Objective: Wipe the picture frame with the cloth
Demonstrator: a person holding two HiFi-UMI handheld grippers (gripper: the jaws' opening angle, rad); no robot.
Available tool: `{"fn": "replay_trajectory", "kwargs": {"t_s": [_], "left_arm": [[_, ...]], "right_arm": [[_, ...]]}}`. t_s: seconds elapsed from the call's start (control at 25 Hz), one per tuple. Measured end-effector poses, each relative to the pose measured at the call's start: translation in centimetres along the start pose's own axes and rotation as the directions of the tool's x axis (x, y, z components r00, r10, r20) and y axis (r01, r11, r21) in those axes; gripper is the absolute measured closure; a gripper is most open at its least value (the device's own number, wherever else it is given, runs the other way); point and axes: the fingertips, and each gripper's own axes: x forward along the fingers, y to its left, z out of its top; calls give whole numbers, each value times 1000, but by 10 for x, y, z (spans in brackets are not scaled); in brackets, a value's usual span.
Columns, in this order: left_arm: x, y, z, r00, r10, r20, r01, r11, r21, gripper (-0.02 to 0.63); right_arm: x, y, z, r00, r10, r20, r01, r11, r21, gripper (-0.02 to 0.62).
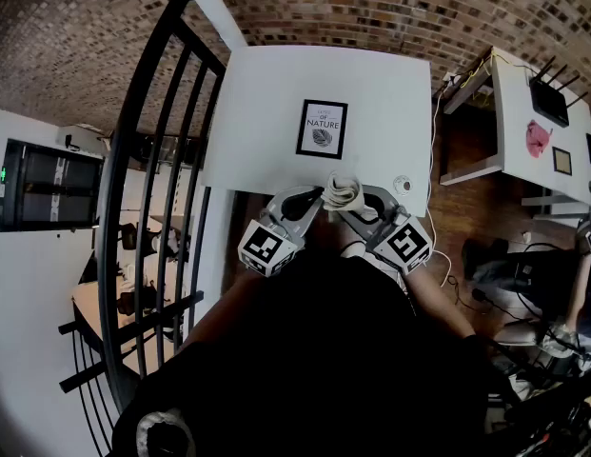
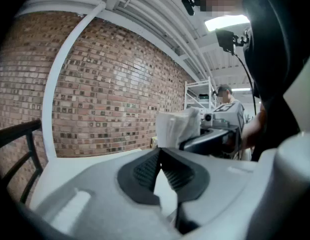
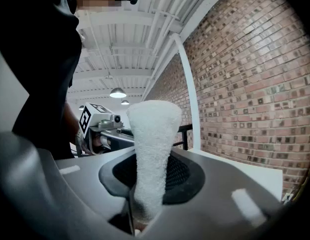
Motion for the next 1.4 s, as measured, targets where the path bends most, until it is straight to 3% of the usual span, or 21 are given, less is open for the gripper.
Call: {"fn": "replay_trajectory", "kwargs": {"t_s": [0.2, 0.44, 0.68, 0.88, 1.0, 1.2, 1.4], "left_arm": [[0, 21, 3, 1000, 21, -13, -21, 1000, -9, 604], [8, 73, -11, 1000, -12, 11, 12, 1000, -19, 604], [13, 152, -2, 998, -33, 49, 33, 999, 9, 604], [15, 218, -1, 997, -51, 64, 52, 999, -15, 604], [15, 248, -8, 996, -82, 42, 83, 996, -24, 604], [18, 279, -25, 992, -128, -6, 128, 991, -49, 604], [28, 294, -29, 993, -117, -16, 116, 991, -72, 604]], "right_arm": [[14, -13, -6, 1000, -12, -11, 12, 1000, 19, 494], [57, -40, -13, 997, -47, -60, 48, 999, 8, 494], [118, -77, -10, 990, -88, -113, 87, 996, -7, 494], [170, -113, -17, 976, -132, -172, 138, 990, 20, 494], [196, -138, -32, 958, -179, -225, 185, 983, 7, 494], [220, -182, -68, 900, -258, -351, 269, 963, -16, 494], [235, -217, -99, 865, -264, -428, 282, 959, -22, 493]]}}
